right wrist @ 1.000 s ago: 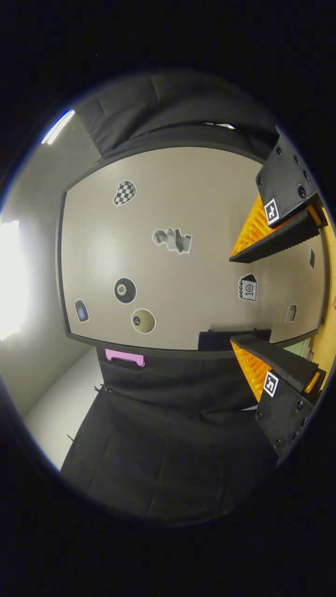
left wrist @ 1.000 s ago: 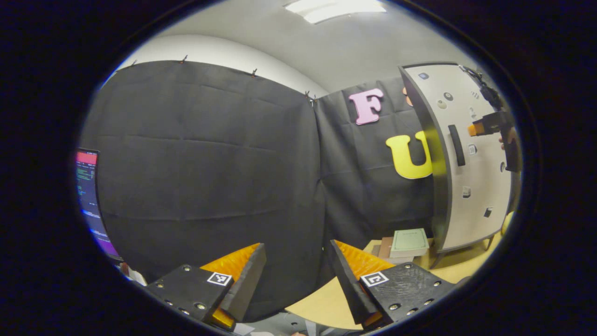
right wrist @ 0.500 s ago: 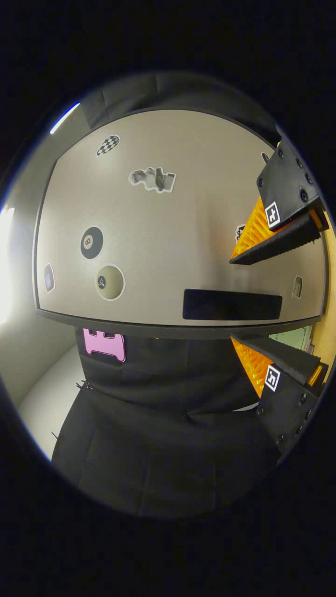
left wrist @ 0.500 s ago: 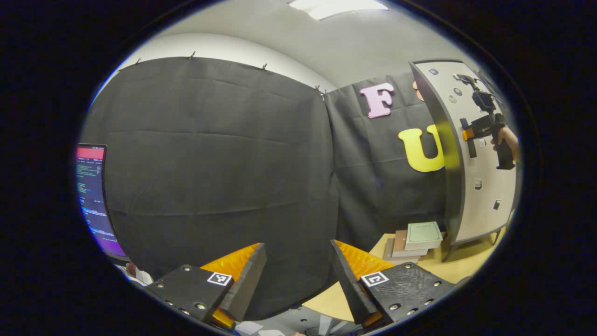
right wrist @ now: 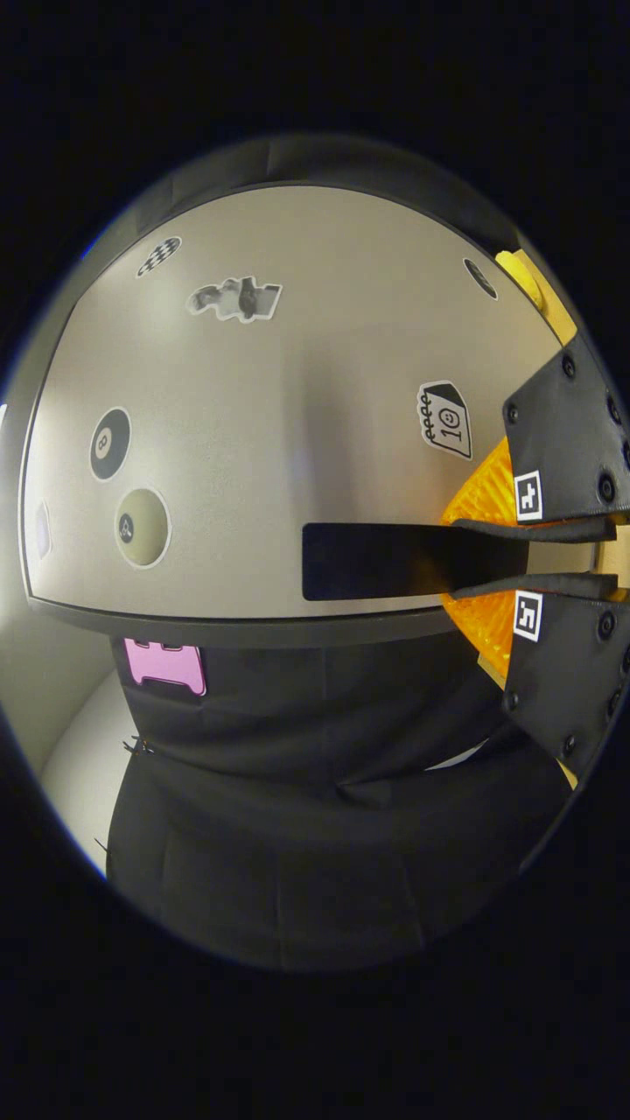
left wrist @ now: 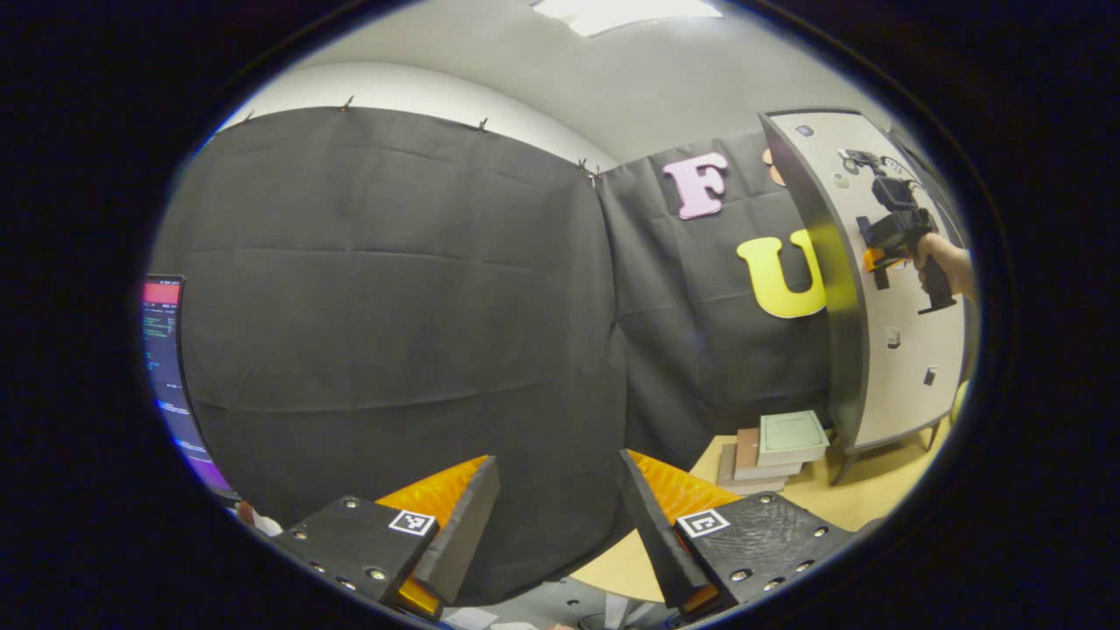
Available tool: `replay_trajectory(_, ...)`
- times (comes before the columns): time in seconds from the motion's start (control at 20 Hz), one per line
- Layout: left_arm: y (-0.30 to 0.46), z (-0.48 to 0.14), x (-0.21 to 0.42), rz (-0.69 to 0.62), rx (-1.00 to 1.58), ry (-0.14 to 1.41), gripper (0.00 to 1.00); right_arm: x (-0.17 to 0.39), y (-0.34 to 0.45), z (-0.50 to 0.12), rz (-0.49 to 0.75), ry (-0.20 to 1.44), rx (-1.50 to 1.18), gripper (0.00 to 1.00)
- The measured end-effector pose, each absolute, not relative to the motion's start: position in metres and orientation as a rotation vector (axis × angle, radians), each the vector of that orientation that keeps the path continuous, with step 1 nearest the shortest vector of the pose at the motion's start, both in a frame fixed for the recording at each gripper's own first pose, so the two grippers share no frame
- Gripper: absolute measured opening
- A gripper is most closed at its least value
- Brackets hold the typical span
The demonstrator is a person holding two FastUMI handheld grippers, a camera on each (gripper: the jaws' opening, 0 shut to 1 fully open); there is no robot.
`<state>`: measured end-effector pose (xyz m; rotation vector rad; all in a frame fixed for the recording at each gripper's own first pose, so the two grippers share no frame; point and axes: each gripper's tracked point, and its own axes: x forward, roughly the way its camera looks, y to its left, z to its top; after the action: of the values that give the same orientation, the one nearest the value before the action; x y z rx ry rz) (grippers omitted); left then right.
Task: Open the cabinet door with the right hand, grasp the bottle in the cabinet with the left hand and place it on the coaster, then close the cabinet door with the right hand.
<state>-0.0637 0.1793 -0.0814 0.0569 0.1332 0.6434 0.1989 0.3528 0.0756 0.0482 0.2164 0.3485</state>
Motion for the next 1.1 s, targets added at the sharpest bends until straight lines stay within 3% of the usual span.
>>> replay_trajectory(0.6,0.132,-0.056,-0.011,0.454,0.028,0.038,0.82,0.176,0.337,0.073,0.516,0.295,0.024,0.15)
replay_trajectory(1.1,0.065,-0.048,0.044,0.251,0.035,0.018,0.84,0.169,0.320,0.077,0.553,0.265,0.064,0.15)
